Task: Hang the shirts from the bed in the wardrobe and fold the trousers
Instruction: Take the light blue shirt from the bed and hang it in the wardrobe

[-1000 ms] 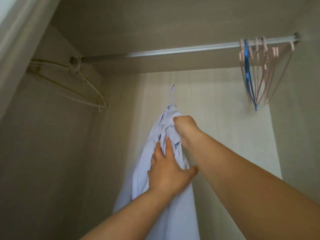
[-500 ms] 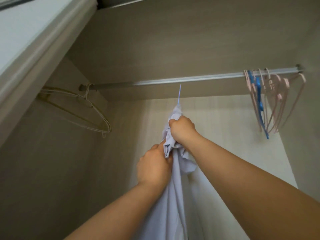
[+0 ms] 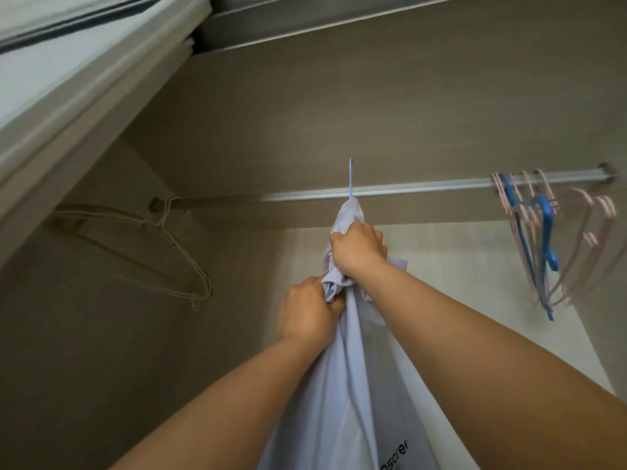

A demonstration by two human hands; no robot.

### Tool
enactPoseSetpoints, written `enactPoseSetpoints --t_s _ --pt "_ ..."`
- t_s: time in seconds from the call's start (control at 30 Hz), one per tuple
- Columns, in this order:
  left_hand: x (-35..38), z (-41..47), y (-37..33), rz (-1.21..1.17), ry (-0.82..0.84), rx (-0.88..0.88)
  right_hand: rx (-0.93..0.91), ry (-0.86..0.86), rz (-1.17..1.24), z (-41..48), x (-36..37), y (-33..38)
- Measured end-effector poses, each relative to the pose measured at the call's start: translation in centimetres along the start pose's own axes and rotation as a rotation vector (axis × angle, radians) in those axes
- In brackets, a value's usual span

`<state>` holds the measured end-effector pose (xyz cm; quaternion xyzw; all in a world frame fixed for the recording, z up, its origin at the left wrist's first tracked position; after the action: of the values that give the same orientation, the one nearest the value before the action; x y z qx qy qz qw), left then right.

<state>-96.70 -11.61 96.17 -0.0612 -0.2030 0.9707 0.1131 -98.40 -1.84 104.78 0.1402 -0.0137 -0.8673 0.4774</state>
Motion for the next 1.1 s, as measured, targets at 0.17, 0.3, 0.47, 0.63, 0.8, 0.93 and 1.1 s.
enactPoseSetpoints --t_s 0.17,0.3,0.47,0.63,0.8,0.93,1.1 --pt "0.6 3.0 -0.3 -0.014 0.016 0.051 -0.014 -0.019 -0.018 3.2 0.4 -0.1" --pt "0.4 4.5 0.5 -0.026 0.011 0.087 0.012 0.002 0.042 4.8 2.0 0.1" --pt "0.0 5.3 2.2 0.095 -0.022 0.135 -0.022 -0.009 0.065 5.2 3.8 0.6" --pt "-0.8 5.0 2.5 0.243 -0.143 0.243 -0.142 0.126 -0.058 4.5 5.4 1.9" --pt "-0.9 4.6 2.4 0.220 -0.165 0.302 -0.187 0.117 0.027 4.3 6.1 2.5" --pt "-1.8 5.6 3.3 0.202 -0.174 0.262 -0.093 0.020 0.288 4.9 6.1 2.6" --pt "-3.1 6.6 3.5 0.077 -0.147 0.183 -0.114 -0.005 0.263 5.4 5.4 3.4"
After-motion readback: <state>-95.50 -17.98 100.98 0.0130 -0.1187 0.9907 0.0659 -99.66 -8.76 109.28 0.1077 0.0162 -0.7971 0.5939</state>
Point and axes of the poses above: each hand's wrist, its own z-axis towards the middle knuckle, its own x-axis out of the palm, y = z × x, the point moved 8 cm from there along z, towards the middle knuckle, and after that the axes turned 7 degrees about -x, right-handed, at the moved point
